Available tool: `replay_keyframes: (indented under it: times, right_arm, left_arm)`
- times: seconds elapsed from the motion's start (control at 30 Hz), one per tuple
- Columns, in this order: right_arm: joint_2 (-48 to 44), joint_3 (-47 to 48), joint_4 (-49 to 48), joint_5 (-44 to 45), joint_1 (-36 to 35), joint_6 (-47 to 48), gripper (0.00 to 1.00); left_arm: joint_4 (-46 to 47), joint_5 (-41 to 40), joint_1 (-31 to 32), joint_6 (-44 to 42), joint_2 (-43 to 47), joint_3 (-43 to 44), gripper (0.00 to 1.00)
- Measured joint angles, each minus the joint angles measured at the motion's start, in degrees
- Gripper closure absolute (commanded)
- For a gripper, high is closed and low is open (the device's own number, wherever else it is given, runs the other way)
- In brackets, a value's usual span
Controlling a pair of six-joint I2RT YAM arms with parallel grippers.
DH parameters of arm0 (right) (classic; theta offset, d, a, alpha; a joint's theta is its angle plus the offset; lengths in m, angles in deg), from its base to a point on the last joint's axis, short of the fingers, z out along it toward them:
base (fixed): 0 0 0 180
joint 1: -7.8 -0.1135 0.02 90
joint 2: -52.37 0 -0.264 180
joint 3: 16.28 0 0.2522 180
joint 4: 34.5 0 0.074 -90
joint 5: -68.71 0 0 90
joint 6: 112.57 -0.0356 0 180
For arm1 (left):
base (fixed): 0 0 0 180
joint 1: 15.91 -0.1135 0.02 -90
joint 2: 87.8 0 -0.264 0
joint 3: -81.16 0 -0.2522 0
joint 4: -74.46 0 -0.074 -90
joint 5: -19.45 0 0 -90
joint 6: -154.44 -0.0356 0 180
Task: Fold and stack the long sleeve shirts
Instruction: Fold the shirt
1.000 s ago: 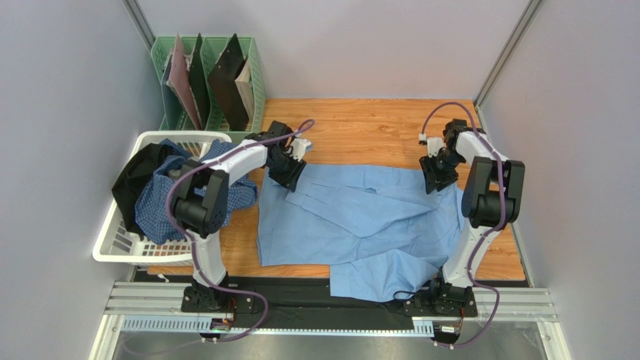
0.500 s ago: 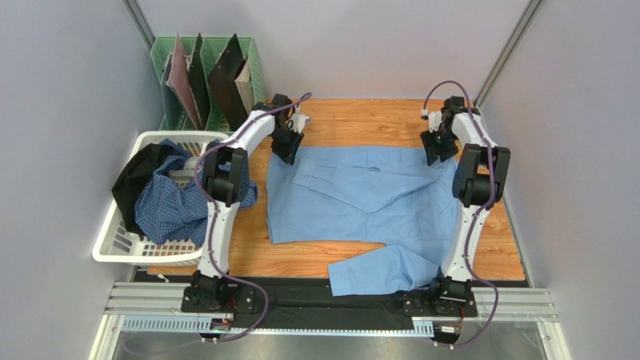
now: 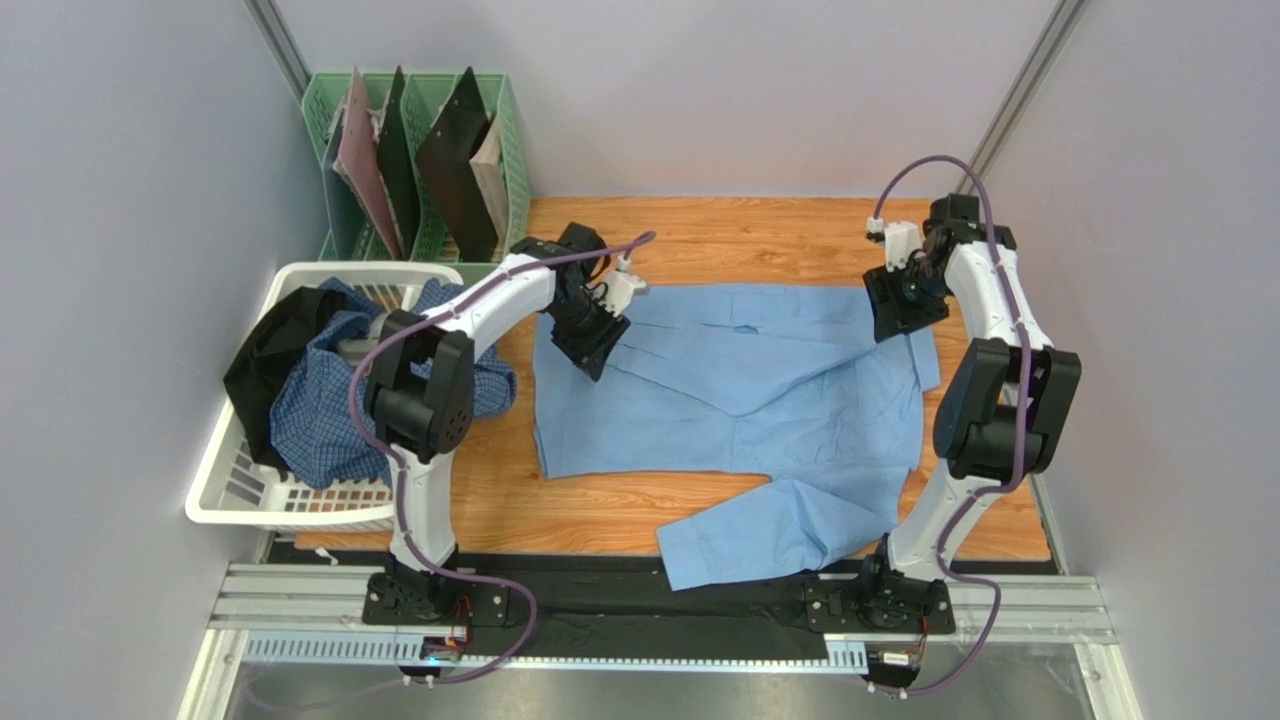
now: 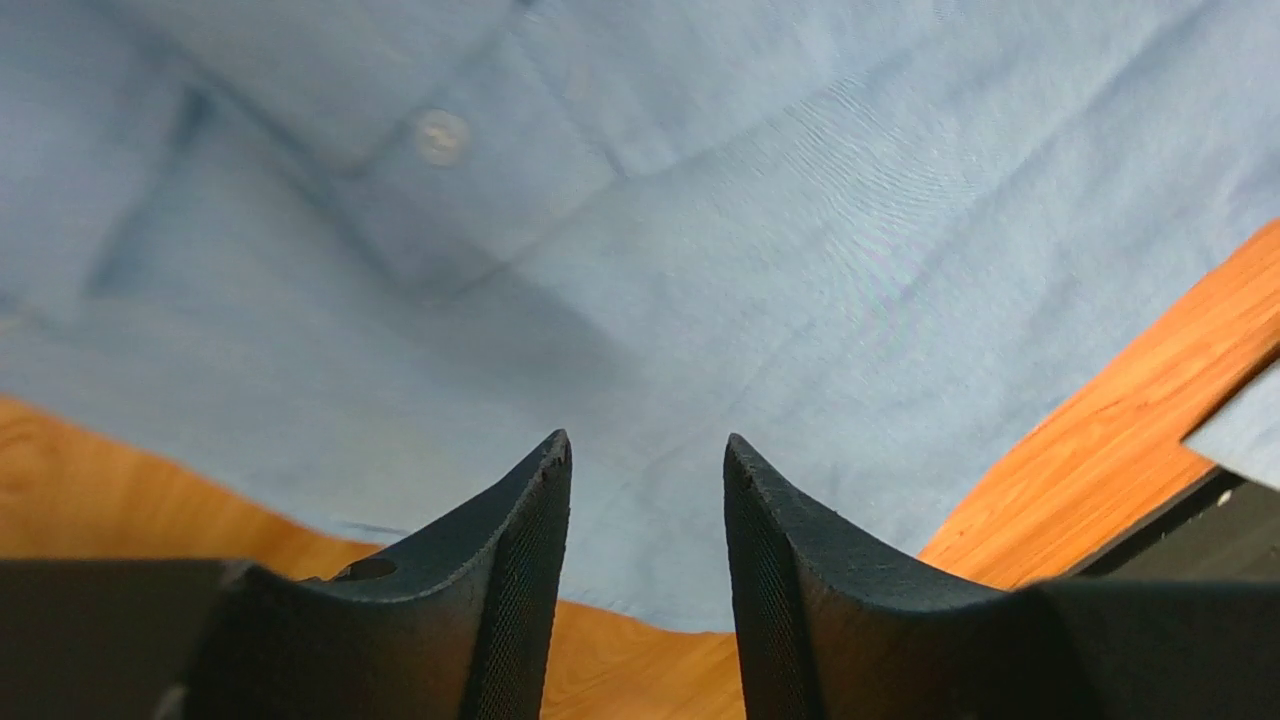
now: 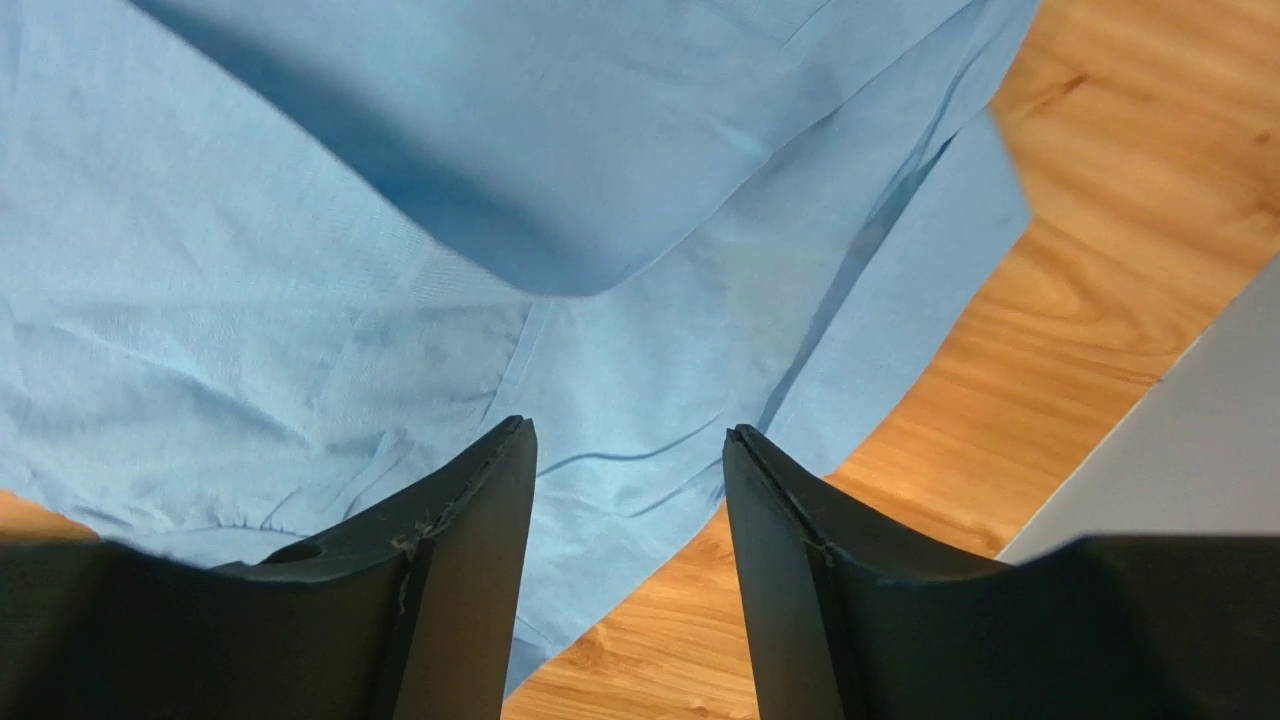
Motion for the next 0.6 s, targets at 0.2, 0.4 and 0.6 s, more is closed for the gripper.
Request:
replay_keyframes:
  times: [0.2, 0.4, 0.6]
  right_arm:
    - [-1.4, -10.9, -0.8, -0.9, 0.2, 1.8, 0.51]
    - [5.5, -12.7, -2.5, -0.8, 0.2, 1.4, 0.53]
    - [13.4, -2.3, -1.4, -0.1, 0.0, -0.3, 0.52]
  left_arm:
    - [-0.3, -1.9, 0.4, -1.2, -3.2, -3.5, 0.59]
    - [-4.8, -2.8, -2.6, -1.3, -10.0, 3.9, 0.70]
    - [-10.8, -3.3, -5.2, -2.2, -18.8, 18.8, 0.75]
